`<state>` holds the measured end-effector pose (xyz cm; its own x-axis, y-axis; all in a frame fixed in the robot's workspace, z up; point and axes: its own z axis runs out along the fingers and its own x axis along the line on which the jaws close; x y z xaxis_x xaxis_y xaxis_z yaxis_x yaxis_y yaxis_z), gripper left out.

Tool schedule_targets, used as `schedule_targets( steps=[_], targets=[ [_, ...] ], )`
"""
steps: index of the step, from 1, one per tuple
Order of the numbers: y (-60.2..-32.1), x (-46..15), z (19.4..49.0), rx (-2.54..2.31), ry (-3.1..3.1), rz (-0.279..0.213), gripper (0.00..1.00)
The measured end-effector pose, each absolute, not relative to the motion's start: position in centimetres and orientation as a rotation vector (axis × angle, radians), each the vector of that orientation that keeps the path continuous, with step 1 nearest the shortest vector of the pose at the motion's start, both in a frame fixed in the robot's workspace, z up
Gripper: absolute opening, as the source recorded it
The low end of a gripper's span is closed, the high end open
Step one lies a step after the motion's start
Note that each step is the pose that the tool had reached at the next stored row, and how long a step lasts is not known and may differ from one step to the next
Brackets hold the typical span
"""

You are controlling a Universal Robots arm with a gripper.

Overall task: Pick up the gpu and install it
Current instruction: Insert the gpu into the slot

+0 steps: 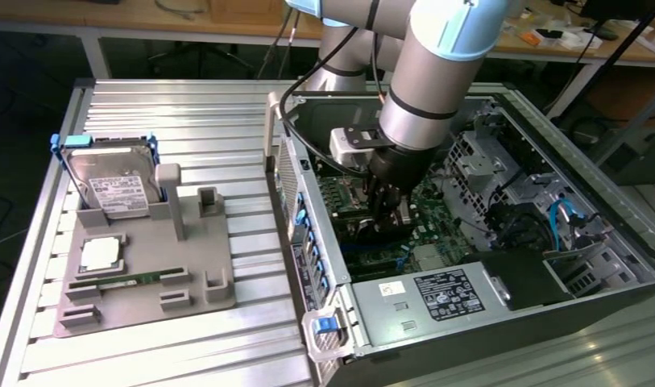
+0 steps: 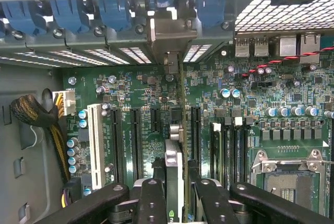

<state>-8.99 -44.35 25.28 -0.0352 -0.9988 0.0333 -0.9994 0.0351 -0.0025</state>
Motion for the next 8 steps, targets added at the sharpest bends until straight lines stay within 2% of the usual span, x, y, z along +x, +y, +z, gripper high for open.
schedule_targets(
  steps=[8],
  targets=[
    [-44.47,-9.00,25.47,2.166,-2.244,0.039,0.27]
  ],
)
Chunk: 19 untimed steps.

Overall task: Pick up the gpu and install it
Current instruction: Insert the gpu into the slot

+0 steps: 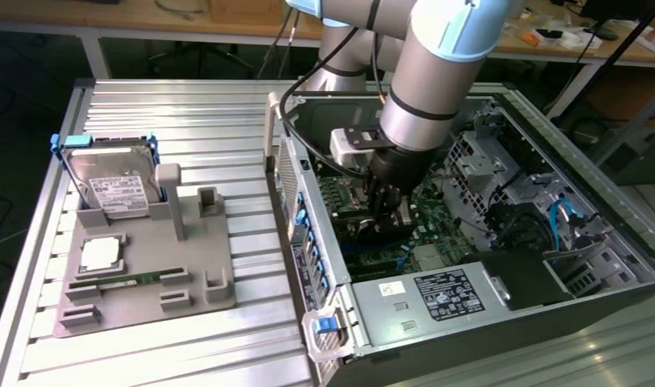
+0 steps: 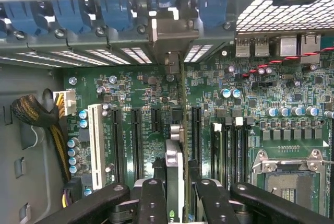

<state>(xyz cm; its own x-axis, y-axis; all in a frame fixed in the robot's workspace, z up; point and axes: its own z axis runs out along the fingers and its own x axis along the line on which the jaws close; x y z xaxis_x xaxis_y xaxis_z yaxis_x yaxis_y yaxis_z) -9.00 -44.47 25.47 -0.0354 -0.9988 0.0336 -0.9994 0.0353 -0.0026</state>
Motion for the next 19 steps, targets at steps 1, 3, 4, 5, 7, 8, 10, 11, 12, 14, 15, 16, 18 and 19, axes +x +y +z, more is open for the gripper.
schedule_targets(
  steps=[1,3,4,5,7,8,10,11,12,14,15,16,18,19],
  targets=[
    [-44.51,-8.99,25.54,2.166,-2.244,0.039,0.27],
    [-44.59,-8.99,25.75,2.166,-2.243,0.039,0.27],
    [-44.60,-8.99,25.76,2.166,-2.244,0.039,0.27],
    [-44.61,-8.99,25.77,2.166,-2.243,0.039,0.27],
    [-44.69,-9.00,25.78,2.166,-2.243,0.039,0.27],
    [-44.73,-8.99,25.78,2.166,-2.243,0.039,0.27],
    [-44.83,-9.00,25.78,2.165,-2.243,0.040,0.27],
    [-44.88,-8.99,25.78,2.165,-2.243,0.040,0.27],
    [-44.93,-8.99,25.78,2.165,-2.242,0.040,0.27],
    [-44.94,-8.99,25.78,2.165,-2.243,0.041,0.27],
    [-44.94,-8.99,25.78,2.165,-2.242,0.041,0.27],
    [-44.95,-8.99,25.78,2.165,-2.242,0.041,0.27],
    [-44.95,-8.99,25.78,2.165,-2.242,0.041,0.27],
    [-44.95,-8.99,25.78,2.165,-2.242,0.041,0.27]
  ],
)
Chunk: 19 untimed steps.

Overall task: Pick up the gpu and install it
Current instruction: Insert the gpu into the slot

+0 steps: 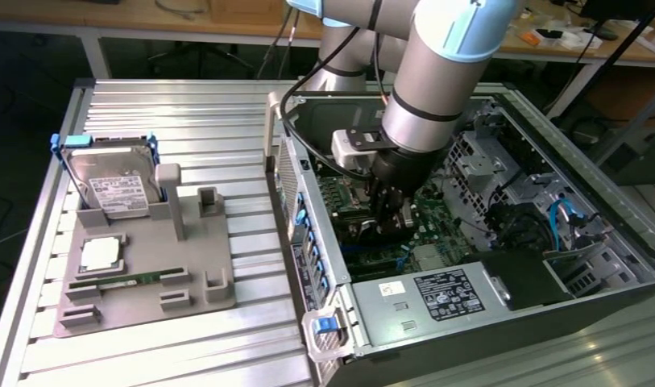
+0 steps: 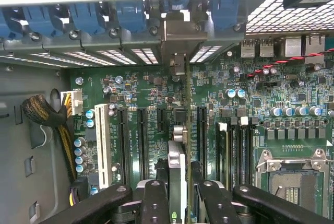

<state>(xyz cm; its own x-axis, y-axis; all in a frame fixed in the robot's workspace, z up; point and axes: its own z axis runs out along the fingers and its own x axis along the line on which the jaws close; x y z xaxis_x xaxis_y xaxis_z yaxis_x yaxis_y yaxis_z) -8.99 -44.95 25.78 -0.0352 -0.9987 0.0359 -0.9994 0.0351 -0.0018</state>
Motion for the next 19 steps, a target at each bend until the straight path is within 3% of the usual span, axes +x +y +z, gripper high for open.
schedule_targets(
  steps=[19],
  targets=[
    [-44.76,-9.01,25.78,2.165,-2.242,0.041,0.27]
  ],
)
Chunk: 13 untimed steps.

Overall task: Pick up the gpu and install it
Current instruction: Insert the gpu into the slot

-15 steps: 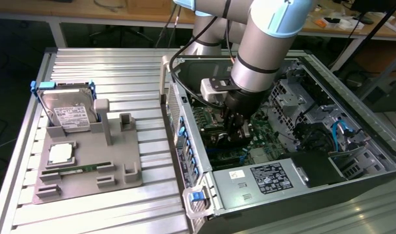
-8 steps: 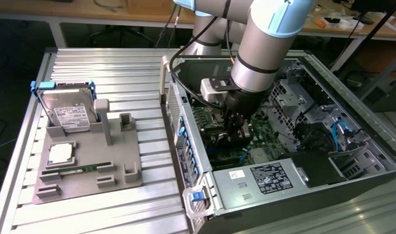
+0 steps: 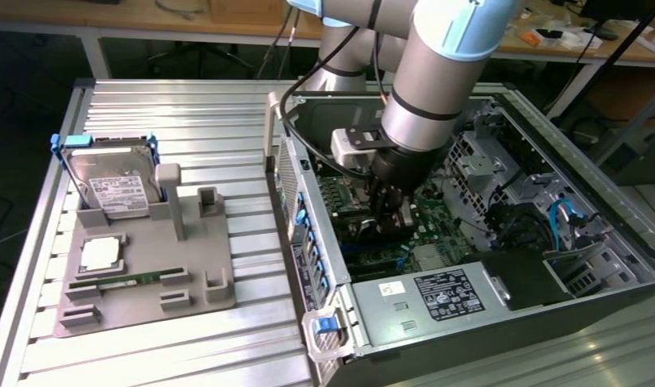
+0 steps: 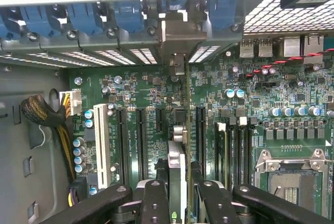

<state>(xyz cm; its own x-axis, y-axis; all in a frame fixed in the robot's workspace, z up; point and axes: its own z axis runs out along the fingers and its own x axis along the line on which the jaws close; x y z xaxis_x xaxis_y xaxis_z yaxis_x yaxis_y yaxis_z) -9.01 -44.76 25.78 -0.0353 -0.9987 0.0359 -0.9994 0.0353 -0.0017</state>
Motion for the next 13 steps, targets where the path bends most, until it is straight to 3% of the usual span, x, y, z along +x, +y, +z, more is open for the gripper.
schedule_targets(
  steps=[13],
  targets=[
    [-44.60,-9.02,25.77,2.165,-2.243,0.041,0.27]
  ],
)
